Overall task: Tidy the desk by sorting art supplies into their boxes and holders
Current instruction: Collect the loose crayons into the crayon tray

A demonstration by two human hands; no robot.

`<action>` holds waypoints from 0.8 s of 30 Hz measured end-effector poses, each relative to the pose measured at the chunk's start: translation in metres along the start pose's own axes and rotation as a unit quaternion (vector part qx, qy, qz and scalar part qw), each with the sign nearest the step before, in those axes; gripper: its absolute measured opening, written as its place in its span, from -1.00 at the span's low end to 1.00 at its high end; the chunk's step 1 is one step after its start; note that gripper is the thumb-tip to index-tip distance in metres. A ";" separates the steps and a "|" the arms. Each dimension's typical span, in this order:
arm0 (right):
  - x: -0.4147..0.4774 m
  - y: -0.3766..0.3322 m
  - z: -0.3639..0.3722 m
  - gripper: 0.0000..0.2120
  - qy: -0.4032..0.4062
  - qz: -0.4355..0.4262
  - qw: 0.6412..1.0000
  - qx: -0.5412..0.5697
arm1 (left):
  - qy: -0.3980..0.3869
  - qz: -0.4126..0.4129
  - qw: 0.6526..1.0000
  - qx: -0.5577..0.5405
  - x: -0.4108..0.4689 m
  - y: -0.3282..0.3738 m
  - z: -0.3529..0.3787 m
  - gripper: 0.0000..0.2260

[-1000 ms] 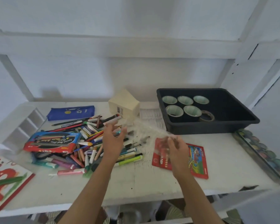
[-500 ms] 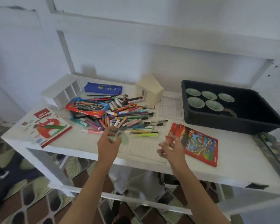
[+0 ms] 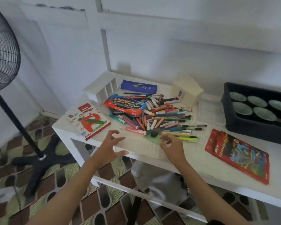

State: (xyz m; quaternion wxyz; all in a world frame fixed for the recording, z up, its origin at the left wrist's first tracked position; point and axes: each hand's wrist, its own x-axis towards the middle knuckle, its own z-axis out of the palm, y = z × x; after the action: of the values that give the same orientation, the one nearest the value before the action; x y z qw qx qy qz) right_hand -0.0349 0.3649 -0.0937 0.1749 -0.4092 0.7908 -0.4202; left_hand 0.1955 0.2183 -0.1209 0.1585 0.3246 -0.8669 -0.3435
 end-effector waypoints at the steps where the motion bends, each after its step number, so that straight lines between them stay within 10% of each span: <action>1: 0.003 -0.001 0.008 -0.83 0.005 -0.006 1.000 -0.025 | -0.014 0.013 0.999 0.034 0.001 -0.009 -0.004 -0.49; 8: 0.016 -0.009 0.041 -0.81 0.044 -0.077 0.989 -0.122 | -0.016 0.144 0.953 0.266 0.020 -0.043 -0.030 -0.42; 24: 0.035 -0.035 0.070 -0.78 0.051 -0.083 0.968 -0.231 | -0.009 0.189 0.967 0.168 0.039 -0.062 -0.026 -0.23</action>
State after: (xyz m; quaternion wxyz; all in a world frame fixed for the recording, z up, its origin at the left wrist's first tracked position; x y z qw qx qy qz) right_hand 0.0046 0.2898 -0.1038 -0.0006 -0.4803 0.8379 -0.2595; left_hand 0.2082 0.1445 -0.1436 0.1561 0.1734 -0.9592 -0.1598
